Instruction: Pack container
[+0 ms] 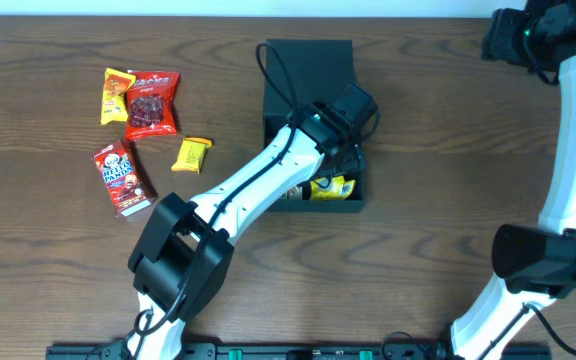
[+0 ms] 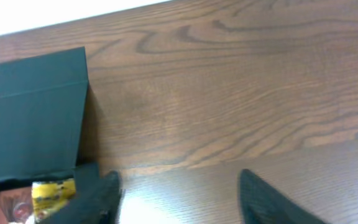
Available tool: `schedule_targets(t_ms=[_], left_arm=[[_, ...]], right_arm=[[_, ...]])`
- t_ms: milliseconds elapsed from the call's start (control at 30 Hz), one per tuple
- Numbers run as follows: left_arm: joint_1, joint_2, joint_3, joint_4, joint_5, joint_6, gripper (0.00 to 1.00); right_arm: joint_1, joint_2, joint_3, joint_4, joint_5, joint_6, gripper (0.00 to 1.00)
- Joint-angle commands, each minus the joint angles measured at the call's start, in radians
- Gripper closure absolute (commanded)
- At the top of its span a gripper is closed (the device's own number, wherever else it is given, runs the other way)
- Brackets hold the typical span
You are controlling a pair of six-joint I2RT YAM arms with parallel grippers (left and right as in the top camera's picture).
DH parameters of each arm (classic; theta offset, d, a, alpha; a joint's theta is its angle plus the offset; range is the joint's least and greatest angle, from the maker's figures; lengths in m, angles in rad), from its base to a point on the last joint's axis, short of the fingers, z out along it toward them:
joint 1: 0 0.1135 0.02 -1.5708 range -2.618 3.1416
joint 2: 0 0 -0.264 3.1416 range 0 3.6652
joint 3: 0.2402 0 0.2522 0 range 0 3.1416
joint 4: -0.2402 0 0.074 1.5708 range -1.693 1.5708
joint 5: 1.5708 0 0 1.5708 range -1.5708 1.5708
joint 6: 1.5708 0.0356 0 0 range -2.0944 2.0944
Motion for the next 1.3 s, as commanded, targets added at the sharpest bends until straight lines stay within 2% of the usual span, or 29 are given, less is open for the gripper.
schedule_targets(t_ms=[0, 33, 67, 100, 167, 300, 467, 633, 733, 867, 1000, 1267], left_arm=[[0.038, -0.066, 0.049, -0.012, -0.097, 0.102, 0.28], [0.058, -0.095, 0.058, -0.023, -0.174, 0.129, 0.28], [0.082, -0.126, 0.061, -0.037, -0.257, 0.151, 0.28], [0.103, -0.150, 0.061, -0.047, -0.316, 0.162, 0.28], [0.172, -0.216, 0.061, -0.060, -0.401, 0.201, 0.22], [0.353, -0.327, 0.061, -0.059, -0.385, 0.270, 0.15], [0.553, -0.376, 0.061, -0.065, -0.273, 0.340, 0.14], [0.699, -0.376, 0.061, -0.074, -0.167, 0.444, 0.13], [0.743, -0.376, 0.061, -0.072, -0.159, 0.472, 0.10], [0.763, -0.376, 0.061, -0.061, -0.159, 0.486, 0.09], [0.763, -0.376, 0.061, -0.047, -0.159, 0.486, 0.06], [0.763, -0.376, 0.061, -0.043, -0.159, 0.494, 0.04]], right_arm=[[-0.008, -0.013, 0.009, -0.011, -0.035, -0.005, 0.65], [-0.008, -0.013, 0.002, -0.015, -0.070, -0.011, 0.84], [-0.007, -0.013, -0.005, -0.023, -0.108, -0.029, 0.96], [-0.005, -0.013, -0.016, -0.029, -0.144, -0.043, 0.99], [0.006, -0.013, -0.048, -0.048, -0.232, -0.073, 0.98], [0.077, -0.013, -0.192, -0.060, -0.367, -0.140, 0.98], [0.244, -0.013, -0.404, 0.013, -0.367, -0.186, 0.99], [0.385, -0.013, -0.514, 0.038, -0.356, -0.214, 0.98], [0.442, -0.013, -0.608, 0.048, -0.349, -0.213, 0.98], [0.504, -0.013, -0.724, 0.094, -0.227, -0.169, 0.98], [0.525, -0.013, -0.785, 0.149, -0.228, -0.147, 0.98], [0.528, -0.013, -0.962, 0.378, -0.228, -0.111, 0.98]])
